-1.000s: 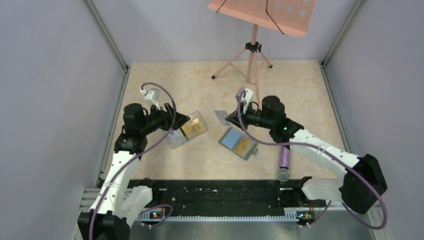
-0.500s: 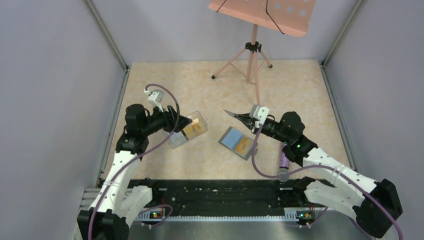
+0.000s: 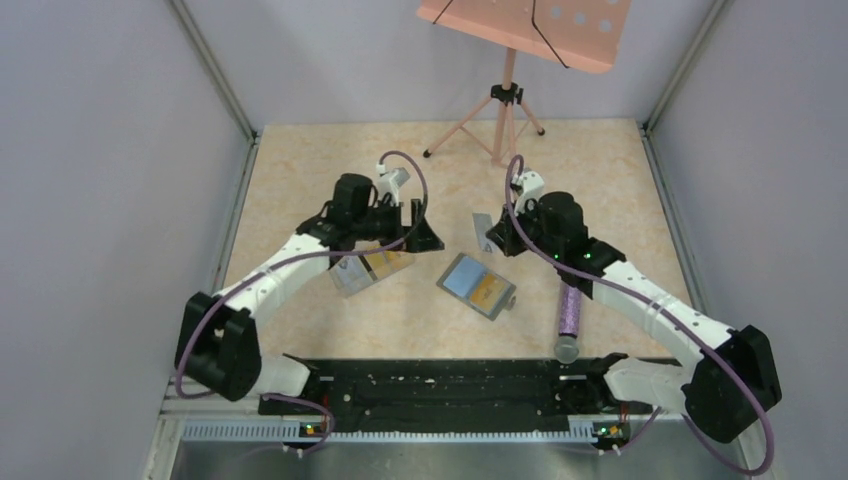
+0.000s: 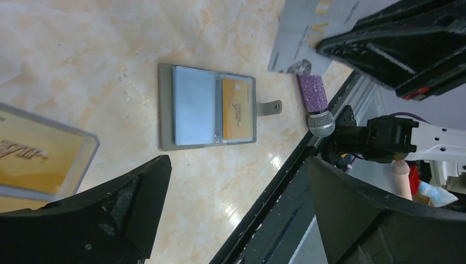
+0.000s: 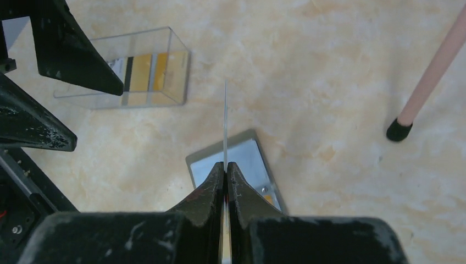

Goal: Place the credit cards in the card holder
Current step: Insert the credit card into the card holder.

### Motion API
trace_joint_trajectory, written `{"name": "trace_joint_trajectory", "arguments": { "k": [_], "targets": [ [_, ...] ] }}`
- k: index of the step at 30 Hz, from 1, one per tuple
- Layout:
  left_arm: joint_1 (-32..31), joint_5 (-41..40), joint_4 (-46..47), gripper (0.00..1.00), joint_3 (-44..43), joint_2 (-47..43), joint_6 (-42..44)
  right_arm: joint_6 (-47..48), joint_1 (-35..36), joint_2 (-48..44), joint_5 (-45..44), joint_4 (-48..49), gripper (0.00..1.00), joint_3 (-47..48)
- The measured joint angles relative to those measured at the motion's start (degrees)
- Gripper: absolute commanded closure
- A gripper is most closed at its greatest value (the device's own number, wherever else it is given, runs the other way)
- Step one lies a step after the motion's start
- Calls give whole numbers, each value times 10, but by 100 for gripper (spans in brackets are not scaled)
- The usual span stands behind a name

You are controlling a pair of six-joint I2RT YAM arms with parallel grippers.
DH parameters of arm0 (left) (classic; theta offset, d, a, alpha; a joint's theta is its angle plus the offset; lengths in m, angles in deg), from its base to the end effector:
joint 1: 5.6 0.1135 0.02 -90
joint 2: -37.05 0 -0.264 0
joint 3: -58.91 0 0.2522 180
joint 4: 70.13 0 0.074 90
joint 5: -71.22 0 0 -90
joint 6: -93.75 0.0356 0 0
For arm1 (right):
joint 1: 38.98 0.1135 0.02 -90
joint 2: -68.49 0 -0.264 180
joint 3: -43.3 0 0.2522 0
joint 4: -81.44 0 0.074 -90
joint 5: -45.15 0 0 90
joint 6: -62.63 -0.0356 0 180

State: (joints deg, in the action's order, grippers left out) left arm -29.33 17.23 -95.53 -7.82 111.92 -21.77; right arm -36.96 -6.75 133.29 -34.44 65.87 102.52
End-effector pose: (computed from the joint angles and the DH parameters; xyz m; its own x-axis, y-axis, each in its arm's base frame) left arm 0.2538 -0.1344 0.2758 -0.7900 -0.0334 -0.6122 0.4807 0.5861 -0.6522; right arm 0.2167 0.1442 0.2885 -0.4121 -0.0661 -0.9087 -0.6069 0.7638 0.2197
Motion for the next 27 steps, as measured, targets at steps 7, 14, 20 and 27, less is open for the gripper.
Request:
{"name": "trace_joint_trajectory", "arguments": {
  "k": [7, 14, 20, 27],
  "targets": [
    [-63, -30, -35, 1, -111, 154, -19, -101, -52, 15, 3, -108, 100, 0],
    [-96, -80, -94, 13, -196, 278, -31, -146, -132, 20, 41, -168, 100, -9],
    [-97, -103, -147, 15, -229, 361, -48, -156, -161, 47, 57, -226, 100, -9],
    [-101, -104, -168, 23, -250, 392, -55, -163, -202, 62, 41, -296, 100, -8]
  ]
}}
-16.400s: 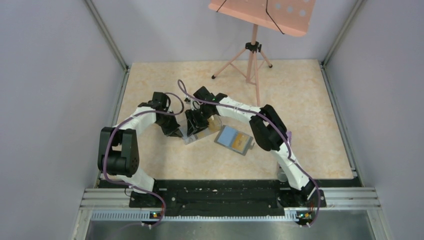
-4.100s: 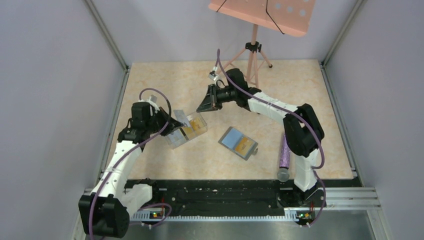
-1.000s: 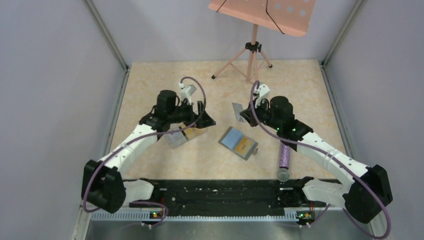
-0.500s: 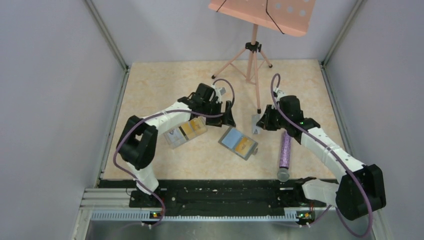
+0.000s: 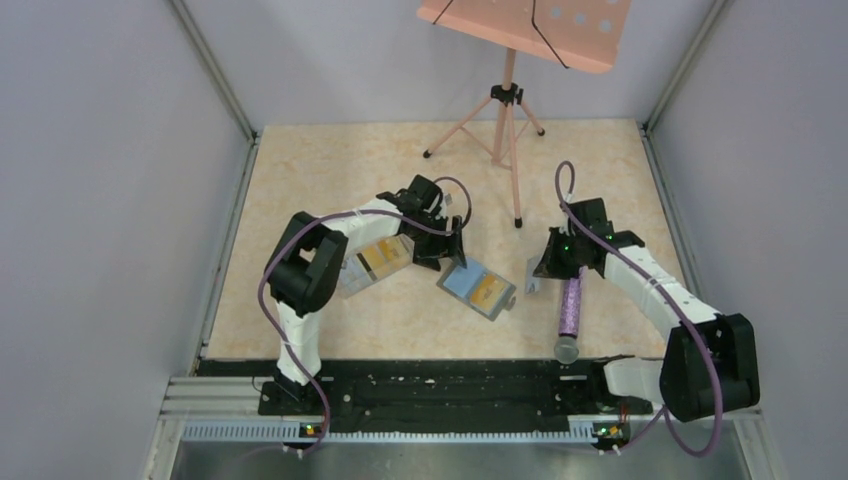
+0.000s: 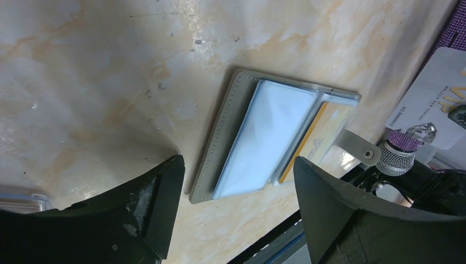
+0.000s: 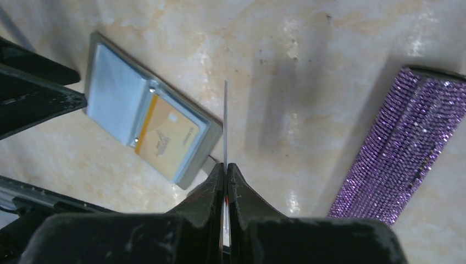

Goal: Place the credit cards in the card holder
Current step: Insert the credit card into the card holder.

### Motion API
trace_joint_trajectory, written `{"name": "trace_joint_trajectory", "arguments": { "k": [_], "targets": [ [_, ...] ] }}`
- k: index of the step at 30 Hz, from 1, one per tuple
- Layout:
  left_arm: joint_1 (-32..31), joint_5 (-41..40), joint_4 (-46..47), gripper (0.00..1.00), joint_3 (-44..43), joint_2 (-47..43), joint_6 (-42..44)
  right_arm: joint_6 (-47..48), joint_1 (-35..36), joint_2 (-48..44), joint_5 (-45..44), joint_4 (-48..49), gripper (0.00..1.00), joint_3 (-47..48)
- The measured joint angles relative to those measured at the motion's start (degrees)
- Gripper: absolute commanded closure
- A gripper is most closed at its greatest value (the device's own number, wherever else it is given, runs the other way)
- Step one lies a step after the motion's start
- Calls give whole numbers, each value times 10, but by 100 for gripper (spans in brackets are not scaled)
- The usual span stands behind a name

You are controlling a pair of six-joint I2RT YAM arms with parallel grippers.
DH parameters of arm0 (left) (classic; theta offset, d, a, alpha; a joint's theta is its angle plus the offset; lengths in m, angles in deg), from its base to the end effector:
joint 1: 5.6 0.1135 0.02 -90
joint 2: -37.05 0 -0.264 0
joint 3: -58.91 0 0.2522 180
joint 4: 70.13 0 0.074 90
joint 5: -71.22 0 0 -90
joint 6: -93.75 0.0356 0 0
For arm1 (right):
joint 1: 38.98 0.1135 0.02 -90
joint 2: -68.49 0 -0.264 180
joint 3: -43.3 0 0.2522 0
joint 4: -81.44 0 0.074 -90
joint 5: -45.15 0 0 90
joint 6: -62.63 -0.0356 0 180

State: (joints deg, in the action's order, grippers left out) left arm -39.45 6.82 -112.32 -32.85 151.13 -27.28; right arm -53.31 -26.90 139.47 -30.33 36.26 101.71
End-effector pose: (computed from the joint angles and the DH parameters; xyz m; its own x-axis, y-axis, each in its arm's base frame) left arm 0.3292 -0.2393 0.1630 -0.9809 0.0982 -0.1677 0.1763 0.8122 -0.5561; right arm 0.2309 0.0585 0.2165 -0.8895 0.2427 -0.3871 0.0619 0.9035 0.4241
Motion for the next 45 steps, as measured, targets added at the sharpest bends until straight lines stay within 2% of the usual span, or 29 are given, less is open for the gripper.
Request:
{"name": "trace_joint_trajectory", "arguments": {
  "k": [7, 10, 21, 24, 27, 32, 37, 41, 45],
  "targets": [
    [-14, -3, -12, 23, 0, 1, -14, -1, -4, 36, -37, -53, 100, 1],
    [-28, -6, -30, 27, -16, 11, -21, 1, -4, 68, -33, -63, 100, 1],
    [-45, -12, -70, 41, -41, 31, -38, -2, -7, 162, 80, -32, 100, 27],
    [-44, -12, -65, 43, -17, 18, -48, -1, -7, 174, 80, -36, 100, 47],
    [-46, -10, -59, 53, 22, -7, -61, 5, -7, 189, 68, -33, 100, 77],
    [-47, -6, -43, 60, 99, -51, -94, 24, -7, 226, 51, -33, 100, 125],
    [-47, -8, -37, 58, 111, -59, -107, 52, -7, 233, 4, -49, 100, 155],
    [-47, -11, -29, 45, 111, -60, -111, 76, -7, 216, -42, -62, 100, 162],
    [-48, -37, -28, 34, 111, -80, -106, 103, -7, 160, -44, -72, 100, 162]
  ]
}}
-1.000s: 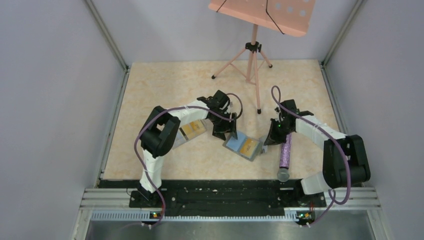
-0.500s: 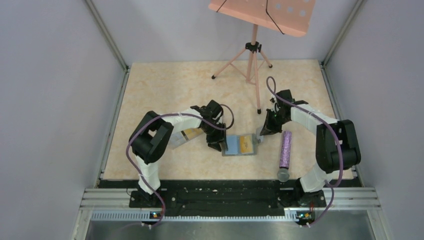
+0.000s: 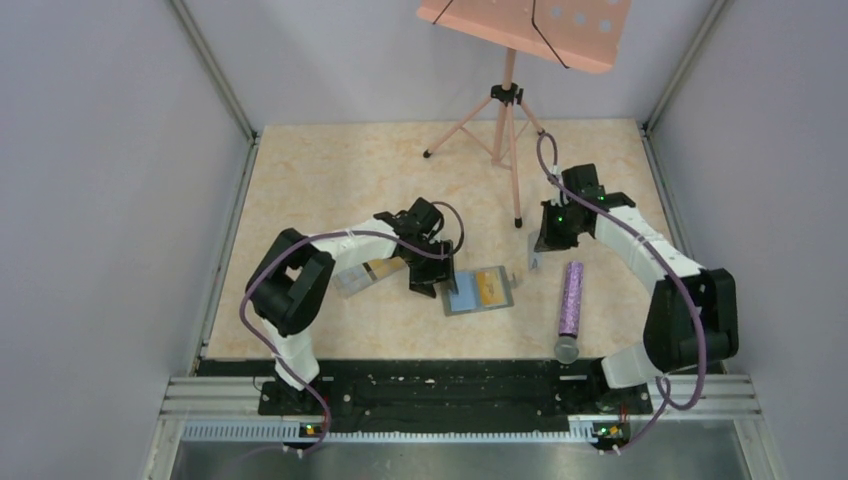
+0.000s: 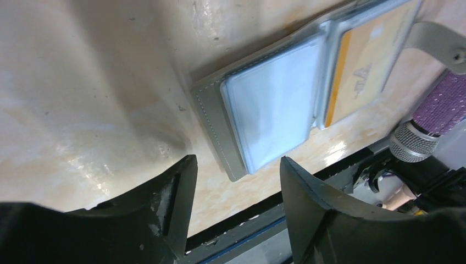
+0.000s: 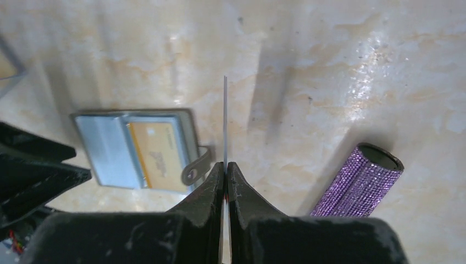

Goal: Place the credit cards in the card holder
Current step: Insert the credit card into the card holder.

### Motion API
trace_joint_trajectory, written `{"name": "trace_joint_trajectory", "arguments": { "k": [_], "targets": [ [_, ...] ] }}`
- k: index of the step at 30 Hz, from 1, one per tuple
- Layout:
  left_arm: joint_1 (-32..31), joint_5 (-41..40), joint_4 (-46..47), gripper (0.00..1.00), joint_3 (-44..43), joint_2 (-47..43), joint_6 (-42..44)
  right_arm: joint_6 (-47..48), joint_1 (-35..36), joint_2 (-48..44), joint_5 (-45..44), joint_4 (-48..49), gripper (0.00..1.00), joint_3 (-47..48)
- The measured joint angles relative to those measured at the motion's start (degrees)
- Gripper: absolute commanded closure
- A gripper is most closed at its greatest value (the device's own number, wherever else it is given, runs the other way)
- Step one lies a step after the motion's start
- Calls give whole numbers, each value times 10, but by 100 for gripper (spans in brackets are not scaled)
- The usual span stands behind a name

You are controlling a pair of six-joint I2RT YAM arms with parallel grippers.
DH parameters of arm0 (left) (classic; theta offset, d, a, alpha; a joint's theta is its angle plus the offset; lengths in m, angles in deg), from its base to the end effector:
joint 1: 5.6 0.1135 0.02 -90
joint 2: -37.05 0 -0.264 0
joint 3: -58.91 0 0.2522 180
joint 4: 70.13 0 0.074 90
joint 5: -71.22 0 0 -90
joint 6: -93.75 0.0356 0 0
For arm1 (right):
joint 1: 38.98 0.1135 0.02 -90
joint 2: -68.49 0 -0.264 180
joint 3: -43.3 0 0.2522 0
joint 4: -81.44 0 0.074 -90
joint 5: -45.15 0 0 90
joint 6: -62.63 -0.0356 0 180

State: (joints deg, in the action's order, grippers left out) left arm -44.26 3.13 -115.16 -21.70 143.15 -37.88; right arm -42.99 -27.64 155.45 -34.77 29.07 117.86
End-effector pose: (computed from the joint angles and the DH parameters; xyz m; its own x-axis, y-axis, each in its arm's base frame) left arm 0.2701 -0.2331 0.1577 -0.9998 0.0106 -0.0156 0.0168 0.8746 -0.4845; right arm 0.2917 0.0649 0.2243 -0.9260 0.0847 -0.3679 -0.0181 0.9635 0.2673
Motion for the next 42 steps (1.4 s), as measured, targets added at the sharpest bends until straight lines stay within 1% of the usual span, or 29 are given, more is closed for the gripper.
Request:
{"name": "trace_joint_trajectory", "arguments": {
  "k": [3, 6, 9, 13, 17, 21, 23, 25, 27, 30, 32, 35, 37, 38, 42],
  "targets": [
    [0, -24, 5, 23, 2, -29, 9, 15, 0, -45, 32, 4, 100, -1],
    [0, -49, 19, 3, 10, -64, 13, 24, 0, -82, 81, 22, 100, -13],
    [0, -79, 40, 1, 23, -100, 11, 24, 0, -102, 141, 49, 100, -43],
    [1, -120, 78, 1, 68, -156, 7, 16, 2, -105, 205, 80, 100, -88],
    [5, -156, 113, 1, 117, -221, 6, 9, 3, -107, 240, 98, 100, -112],
    [9, -169, 169, 1, 173, -282, -2, 5, 4, -116, 261, 118, 100, -124],
    [10, -171, 191, 3, 200, -302, -10, 3, 6, -118, 269, 130, 100, -130],
    [10, -170, 199, 7, 210, -301, -17, 0, 7, -118, 277, 141, 100, -138],
    [11, -158, 202, 15, 210, -285, -20, -5, 10, -118, 285, 152, 100, -147],
    [11, -119, 202, 29, 191, -233, -24, -11, 16, -118, 303, 177, 100, -166],
    [11, -93, 206, 36, 175, -191, -28, -14, 20, -114, 315, 190, 100, -176],
    [11, -54, 209, 39, 154, -132, -33, -20, 24, -101, 333, 213, 100, -188],
    [10, -43, 203, 42, 144, -110, -35, -22, 26, -89, 343, 229, 100, -196],
    [10, -38, 199, 46, 138, -101, -35, -25, 26, -83, 346, 236, 100, -200],
    [10, -33, 176, 58, 118, -83, -39, -30, 35, -57, 359, 263, 100, -216]
  ]
}}
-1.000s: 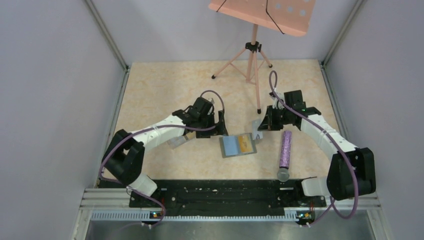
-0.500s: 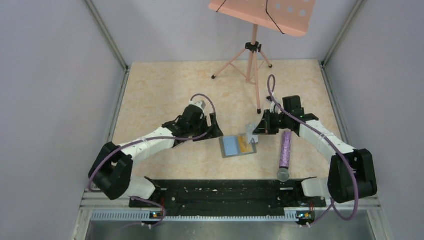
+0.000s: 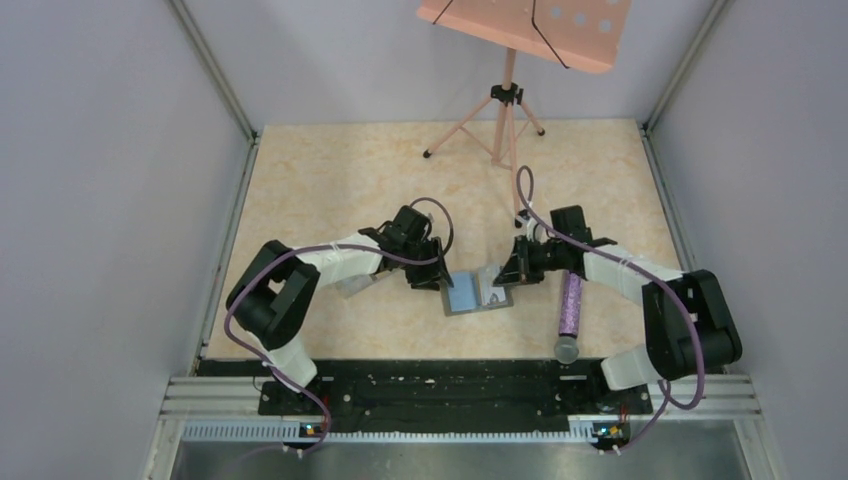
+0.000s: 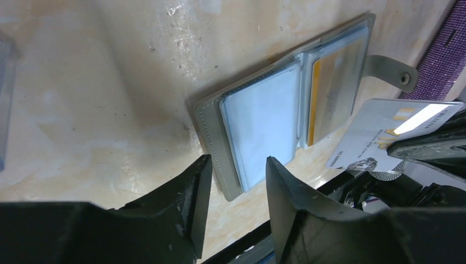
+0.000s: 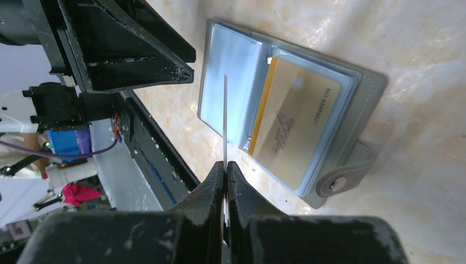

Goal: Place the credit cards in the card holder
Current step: Insert the credit card into the card holder.

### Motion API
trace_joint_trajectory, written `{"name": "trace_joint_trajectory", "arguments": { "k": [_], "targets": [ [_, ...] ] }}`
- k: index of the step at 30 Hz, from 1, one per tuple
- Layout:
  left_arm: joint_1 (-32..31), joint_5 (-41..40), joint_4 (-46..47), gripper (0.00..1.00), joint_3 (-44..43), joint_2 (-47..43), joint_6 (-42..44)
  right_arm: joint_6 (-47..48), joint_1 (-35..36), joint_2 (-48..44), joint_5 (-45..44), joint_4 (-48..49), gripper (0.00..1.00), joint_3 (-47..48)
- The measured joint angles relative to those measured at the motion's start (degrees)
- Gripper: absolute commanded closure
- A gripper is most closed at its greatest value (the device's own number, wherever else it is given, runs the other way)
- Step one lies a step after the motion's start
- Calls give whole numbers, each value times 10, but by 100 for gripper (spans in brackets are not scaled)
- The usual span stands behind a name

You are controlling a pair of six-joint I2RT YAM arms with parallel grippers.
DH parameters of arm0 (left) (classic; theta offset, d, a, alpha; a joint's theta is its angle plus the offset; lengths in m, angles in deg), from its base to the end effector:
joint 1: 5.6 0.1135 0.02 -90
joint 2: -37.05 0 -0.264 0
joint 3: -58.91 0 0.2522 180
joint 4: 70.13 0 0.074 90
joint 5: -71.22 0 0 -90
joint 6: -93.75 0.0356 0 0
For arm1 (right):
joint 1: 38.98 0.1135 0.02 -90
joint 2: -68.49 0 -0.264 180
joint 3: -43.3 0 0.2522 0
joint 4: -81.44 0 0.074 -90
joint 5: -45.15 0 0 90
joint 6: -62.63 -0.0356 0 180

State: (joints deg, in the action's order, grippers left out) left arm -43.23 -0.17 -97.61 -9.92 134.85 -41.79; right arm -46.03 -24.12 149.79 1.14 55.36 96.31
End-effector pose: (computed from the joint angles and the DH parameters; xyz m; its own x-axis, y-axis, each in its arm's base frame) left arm 0.2592 -0.2142 0.1631 -0.9750 -0.1024 -0.1973 0.0320 0.8135 -0.5807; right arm 0.2444 0.0913 0.1747 -0.9309 -0.0170 -0.3649 -0.3011 0.6011 0.7402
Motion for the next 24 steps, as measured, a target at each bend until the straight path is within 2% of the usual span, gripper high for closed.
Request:
{"name": "trace_joint_trajectory", "arguments": {
  "k": [9, 24],
  "targets": [
    [0, 0, -46, 71, -22, 31, -2, -5, 23, 57, 14, 33, 100, -2],
    [0, 10, -75, 81, -35, 49, -2, 6, 23, 132, 16, 37, 100, 33]
  ]
}}
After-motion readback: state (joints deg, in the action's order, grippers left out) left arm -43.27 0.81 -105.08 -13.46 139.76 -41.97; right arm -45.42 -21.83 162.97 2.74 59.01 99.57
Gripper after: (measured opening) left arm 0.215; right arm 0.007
